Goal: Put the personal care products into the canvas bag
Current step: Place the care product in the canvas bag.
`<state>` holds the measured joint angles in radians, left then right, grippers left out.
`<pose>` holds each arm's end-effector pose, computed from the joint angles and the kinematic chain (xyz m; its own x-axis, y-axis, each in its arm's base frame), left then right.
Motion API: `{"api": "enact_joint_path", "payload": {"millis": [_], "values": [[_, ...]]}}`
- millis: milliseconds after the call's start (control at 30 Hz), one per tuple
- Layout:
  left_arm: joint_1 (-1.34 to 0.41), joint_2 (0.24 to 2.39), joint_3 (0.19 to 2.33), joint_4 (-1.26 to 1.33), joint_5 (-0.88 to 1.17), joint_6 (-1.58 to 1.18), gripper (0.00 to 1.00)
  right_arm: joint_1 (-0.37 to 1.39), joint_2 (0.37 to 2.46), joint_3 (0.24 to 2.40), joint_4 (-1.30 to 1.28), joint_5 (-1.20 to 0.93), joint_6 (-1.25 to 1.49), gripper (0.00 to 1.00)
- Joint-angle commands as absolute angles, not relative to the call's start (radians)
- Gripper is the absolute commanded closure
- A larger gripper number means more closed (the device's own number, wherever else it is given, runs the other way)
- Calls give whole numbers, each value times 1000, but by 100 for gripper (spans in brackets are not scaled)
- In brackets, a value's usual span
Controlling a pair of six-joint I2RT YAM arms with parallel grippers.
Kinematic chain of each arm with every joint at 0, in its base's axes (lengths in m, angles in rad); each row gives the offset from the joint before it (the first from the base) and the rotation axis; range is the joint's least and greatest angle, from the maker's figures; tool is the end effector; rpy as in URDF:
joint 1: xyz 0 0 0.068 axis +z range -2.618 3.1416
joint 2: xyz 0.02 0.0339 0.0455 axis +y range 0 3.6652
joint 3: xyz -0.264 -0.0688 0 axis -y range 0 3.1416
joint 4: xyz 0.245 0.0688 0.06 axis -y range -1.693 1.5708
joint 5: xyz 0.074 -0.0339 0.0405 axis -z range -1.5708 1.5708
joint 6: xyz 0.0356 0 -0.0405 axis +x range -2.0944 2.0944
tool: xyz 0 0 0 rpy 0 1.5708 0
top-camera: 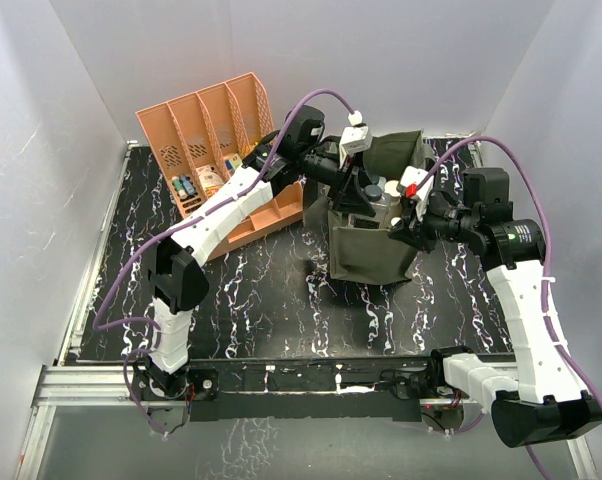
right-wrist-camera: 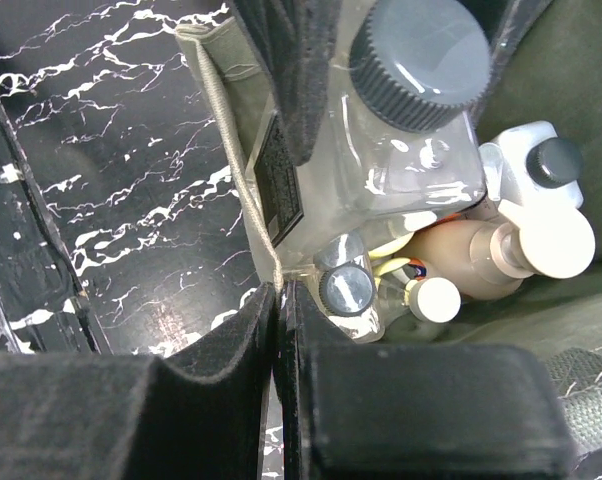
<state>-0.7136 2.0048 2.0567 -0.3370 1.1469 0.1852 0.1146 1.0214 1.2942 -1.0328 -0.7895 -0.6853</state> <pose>0.3247 -0.3241 0.4007 -0.0376 0.1328 -0.9904 0.9538 -0.2910 -0.0753 0.1697 0.0450 0.3942 -0.1553 -0.4665 -0.8708 -0.8913 0.4462 -0.0800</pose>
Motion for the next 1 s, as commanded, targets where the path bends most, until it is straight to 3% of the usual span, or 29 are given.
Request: {"api": "enact_joint_path", "payload": {"millis": [0, 433, 967], "values": [[-725, 1903, 2108, -333, 1257, 146, 100, 105, 976, 1341, -909, -785, -589, 92], [-729, 1903, 2021, -251, 1211, 62, 100, 113, 996, 1364, -841, -653, -645, 92], [-733, 1883, 1912, -318, 1070, 191, 100, 118, 1022, 1391, -863, -700, -669, 92]]}}
